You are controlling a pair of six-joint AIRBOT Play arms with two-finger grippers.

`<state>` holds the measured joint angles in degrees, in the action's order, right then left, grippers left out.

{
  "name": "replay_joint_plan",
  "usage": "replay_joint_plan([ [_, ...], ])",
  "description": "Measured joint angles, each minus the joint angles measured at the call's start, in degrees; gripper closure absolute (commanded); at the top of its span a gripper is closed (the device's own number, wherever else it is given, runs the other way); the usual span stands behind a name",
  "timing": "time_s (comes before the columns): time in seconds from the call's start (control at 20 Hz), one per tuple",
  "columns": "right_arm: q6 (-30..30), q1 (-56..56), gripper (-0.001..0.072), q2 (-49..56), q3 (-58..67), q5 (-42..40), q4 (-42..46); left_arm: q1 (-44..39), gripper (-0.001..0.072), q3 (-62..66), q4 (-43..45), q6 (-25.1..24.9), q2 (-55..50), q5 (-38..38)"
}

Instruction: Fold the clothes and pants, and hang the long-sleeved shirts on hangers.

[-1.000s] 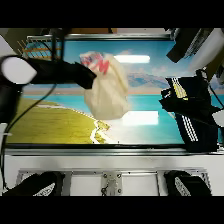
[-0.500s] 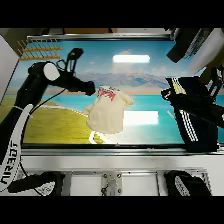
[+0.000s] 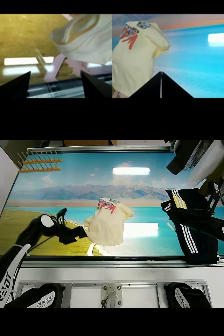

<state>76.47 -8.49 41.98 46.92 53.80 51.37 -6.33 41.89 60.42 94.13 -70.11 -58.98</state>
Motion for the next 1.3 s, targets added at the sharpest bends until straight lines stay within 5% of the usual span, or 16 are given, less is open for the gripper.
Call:
replay_joint_plan([
  [0.45,0.0,0.0,0.0703,-0.02,-0.02,0.44,-0.17,-11.91,0.0038,-0.61,-8.66,1.25,-6.62,12.98],
  [0.5,0.0,0.0,0.0703,-0.02,-0.02,0.46,-0.17,-12.7,0.0128,1.05,-8.92,1.31,-8.55,12.94],
  [0.6,0.0,0.0,0.0703,-0.02,-0.02,0.59,-0.17,-13.75,0.0573,3.89,-9.07,1.44,-11.76,12.04],
  [0.65,0.0,0.0,0.0704,0.0,-0.02,0.7,-0.2,-14.03,0.068,5.03,-9.01,1.42,-12.96,11.43],
  [1.1,0.04,3.02,0.0692,11.45,-0.02,-0.26,0.28,-5.33,0.07,13.14,1.64,1.18,-7.41,4.46],
  [1.15,0.04,4.39,0.0526,14.38,0.04,-1.7,0.33,-3.93,0.0699,13.51,2.34,0.96,-6.19,3.69],
  [1.2,0.02,5.92,0.0257,17.46,0.28,-3.26,0.35,-2.62,0.07,13.79,2.86,0.94,-4.98,3.06],
  [1.3,-1.4,9.46,0.0186,24.57,1.75,-6.19,0.09,-0.9,0.07,14.14,3.65,0.81,-3.26,2.36],
])
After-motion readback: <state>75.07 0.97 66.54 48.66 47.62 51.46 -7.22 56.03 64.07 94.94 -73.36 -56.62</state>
